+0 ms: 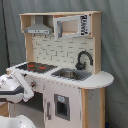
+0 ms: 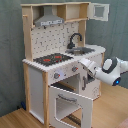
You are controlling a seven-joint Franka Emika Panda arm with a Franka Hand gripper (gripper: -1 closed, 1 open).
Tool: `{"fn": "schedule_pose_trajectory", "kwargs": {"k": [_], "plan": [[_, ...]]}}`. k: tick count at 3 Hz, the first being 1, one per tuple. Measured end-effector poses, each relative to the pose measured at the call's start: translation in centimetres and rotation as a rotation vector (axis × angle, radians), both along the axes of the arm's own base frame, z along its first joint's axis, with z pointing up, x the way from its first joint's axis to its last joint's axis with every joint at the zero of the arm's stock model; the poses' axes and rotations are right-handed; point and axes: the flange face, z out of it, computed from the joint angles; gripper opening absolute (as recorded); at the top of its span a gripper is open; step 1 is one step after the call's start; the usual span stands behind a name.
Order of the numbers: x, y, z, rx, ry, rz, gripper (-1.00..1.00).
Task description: Play with the kitchen
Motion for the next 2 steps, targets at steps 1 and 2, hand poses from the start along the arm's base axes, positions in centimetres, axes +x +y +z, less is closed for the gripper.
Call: {"fn": "schedule_pose_trajectory", "kwargs": {"k": [1, 2], "plan": [[-0.06, -0.59, -0.69, -0.018, -0.006, 0.025, 1.00], [-0.08, -1.06, -1.17, -0.028, -0.016, 0.052, 1.00]]}}
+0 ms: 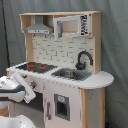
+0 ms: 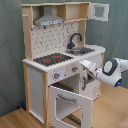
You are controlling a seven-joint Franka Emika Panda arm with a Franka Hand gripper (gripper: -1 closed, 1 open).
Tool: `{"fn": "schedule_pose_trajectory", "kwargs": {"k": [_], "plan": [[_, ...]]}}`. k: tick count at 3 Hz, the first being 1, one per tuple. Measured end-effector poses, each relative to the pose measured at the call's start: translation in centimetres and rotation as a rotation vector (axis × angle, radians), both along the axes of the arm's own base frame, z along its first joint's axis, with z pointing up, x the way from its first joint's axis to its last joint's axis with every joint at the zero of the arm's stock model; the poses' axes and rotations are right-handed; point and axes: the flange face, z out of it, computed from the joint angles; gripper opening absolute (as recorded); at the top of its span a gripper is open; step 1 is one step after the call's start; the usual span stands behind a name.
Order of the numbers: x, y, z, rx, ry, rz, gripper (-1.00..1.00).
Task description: Play with the kitchen
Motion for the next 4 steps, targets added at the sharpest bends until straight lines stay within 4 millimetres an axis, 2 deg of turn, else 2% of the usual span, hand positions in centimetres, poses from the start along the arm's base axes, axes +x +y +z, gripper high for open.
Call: {"fn": "schedule_pose_trajectory", "kwargs": {"k": [2, 4], "plan": [[0.2, -0.5, -0.7, 0.012, -0.043, 0.063, 1.00], [0.9, -0.7, -2.8, 0.102, -0.083, 0.091, 1.00]]}}
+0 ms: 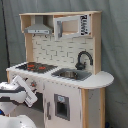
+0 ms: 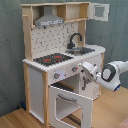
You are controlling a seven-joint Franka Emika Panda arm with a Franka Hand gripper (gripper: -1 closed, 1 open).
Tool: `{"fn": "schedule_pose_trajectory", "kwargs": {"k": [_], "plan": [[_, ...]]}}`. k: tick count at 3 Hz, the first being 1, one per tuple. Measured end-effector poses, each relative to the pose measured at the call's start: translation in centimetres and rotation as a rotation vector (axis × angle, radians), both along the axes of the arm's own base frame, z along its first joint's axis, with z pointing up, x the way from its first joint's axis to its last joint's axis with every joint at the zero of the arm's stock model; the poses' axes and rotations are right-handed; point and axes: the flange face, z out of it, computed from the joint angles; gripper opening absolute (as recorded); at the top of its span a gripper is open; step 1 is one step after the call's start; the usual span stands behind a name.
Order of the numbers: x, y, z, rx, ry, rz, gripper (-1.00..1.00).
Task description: Play with the kitchen
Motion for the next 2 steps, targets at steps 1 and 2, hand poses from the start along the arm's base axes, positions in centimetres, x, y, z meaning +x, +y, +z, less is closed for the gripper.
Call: {"fn": "schedule_pose_trajectory", "kwargs": {"k": [1, 2], "plan": [[0.87, -0.61, -0.70, 0.069, -0.012, -0.002, 1.00], [1.81, -1.31, -0.60, 0.168, -0.013, -0.006, 1.00]]}}
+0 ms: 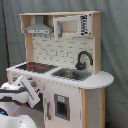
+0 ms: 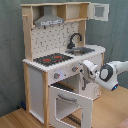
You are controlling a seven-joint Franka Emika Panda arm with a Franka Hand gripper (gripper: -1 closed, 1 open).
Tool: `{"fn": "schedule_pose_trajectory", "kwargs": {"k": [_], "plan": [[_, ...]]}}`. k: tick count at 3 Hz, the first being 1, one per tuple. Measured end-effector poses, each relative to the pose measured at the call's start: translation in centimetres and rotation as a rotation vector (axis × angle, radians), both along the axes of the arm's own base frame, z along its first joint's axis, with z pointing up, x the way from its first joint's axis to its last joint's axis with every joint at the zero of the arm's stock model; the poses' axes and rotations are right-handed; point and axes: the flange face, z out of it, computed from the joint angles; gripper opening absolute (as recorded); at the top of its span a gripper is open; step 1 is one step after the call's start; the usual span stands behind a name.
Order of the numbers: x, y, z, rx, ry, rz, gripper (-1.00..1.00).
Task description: Play with the kitchen
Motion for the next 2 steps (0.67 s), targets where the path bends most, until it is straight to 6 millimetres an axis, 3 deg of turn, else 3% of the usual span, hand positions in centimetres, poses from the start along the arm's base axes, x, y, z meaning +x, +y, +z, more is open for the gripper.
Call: {"fn": "schedule_pose_trajectory", "kwargs": {"k": [2], "plan": [[0.8, 1.2, 0.0, 0.134, 0.084, 0.027, 1.00]]}}
